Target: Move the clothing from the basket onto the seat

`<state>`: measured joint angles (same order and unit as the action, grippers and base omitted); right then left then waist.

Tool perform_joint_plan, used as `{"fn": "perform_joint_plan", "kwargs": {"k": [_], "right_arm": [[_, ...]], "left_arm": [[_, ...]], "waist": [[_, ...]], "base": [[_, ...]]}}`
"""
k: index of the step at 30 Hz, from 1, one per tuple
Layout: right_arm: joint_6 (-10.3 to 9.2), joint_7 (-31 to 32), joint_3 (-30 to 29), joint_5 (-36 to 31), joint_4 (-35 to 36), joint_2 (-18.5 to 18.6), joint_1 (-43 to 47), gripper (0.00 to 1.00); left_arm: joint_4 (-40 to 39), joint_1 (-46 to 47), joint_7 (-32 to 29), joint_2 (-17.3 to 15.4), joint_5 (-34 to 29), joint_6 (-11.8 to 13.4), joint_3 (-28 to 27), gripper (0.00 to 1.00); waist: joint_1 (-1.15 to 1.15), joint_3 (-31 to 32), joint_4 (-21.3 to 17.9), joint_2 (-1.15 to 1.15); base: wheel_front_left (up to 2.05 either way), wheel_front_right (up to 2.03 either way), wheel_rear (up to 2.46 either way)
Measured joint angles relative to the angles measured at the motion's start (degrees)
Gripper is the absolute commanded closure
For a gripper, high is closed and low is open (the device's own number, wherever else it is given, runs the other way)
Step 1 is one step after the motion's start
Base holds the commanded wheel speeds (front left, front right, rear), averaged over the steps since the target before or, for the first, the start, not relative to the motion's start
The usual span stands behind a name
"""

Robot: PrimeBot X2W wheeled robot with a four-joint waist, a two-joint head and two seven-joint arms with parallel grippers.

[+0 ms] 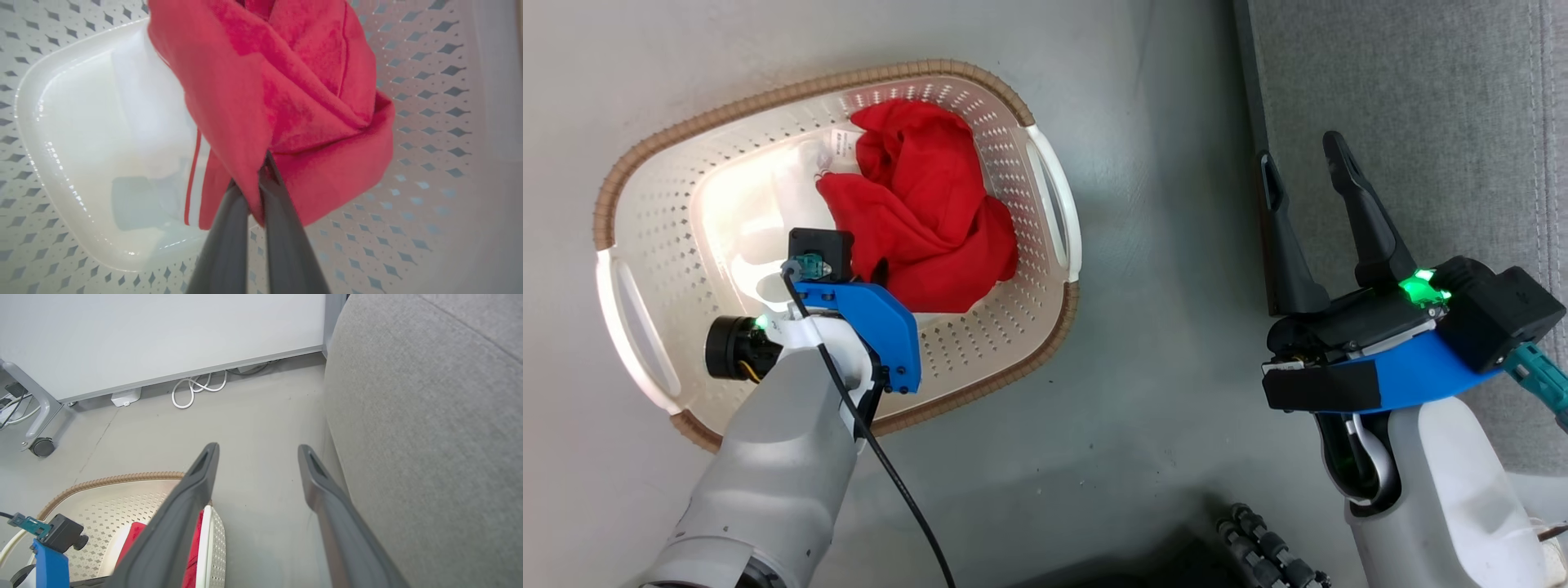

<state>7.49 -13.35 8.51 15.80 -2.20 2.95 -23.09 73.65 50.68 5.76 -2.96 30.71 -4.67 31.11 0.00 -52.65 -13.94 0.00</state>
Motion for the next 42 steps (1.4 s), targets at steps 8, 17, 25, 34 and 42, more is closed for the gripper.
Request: {"fn": "perform_joint_plan", "kwargs": {"k": [8,17,25,34,42], "right_arm": [[0.0,0.0,-0.6,-0.6,-0.7,0.0,-0.2,0.0],[0.0,1.8,-1.7,-1.6,-1.6,-0.1,0.7,0.0],[0.0,4.3,-3.0,-2.4,-3.1,-0.1,4.4,0.0],[0.0,6.9,-4.7,-2.5,-5.3,-0.1,11.5,0.0],[-0.01,8.8,-4.2,-1.5,-5.7,-0.1,15.7,0.0]], "left_arm": [[0.0,-0.2,2.2,0.0,0.5,-1.1,1.1,1.0],[-4.8,-3.6,5.6,0.0,3.1,-2.4,4.7,1.0],[-12.2,-9.5,6.5,0.0,7.6,-2.6,12.6,1.0],[-18.7,-12.4,8.4,0.0,12.9,-2.8,22.3,1.0],[-21.8,-12.8,9.1,0.0,15.9,-2.8,26.9,1.0]], "waist": [[0.0,4.1,1.1,0.0],[0.0,12.5,3.8,0.0],[0.0,22.6,6.5,0.0],[-0.01,34.8,10.0,0.01],[-0.02,43.8,13.0,0.01]], "base": [[0.0,0.0,0.0],[0.0,0.0,0.0],[0.0,0.0,0.0],[0.0,0.0,0.0],[0.0,0.0,0.0]]}}
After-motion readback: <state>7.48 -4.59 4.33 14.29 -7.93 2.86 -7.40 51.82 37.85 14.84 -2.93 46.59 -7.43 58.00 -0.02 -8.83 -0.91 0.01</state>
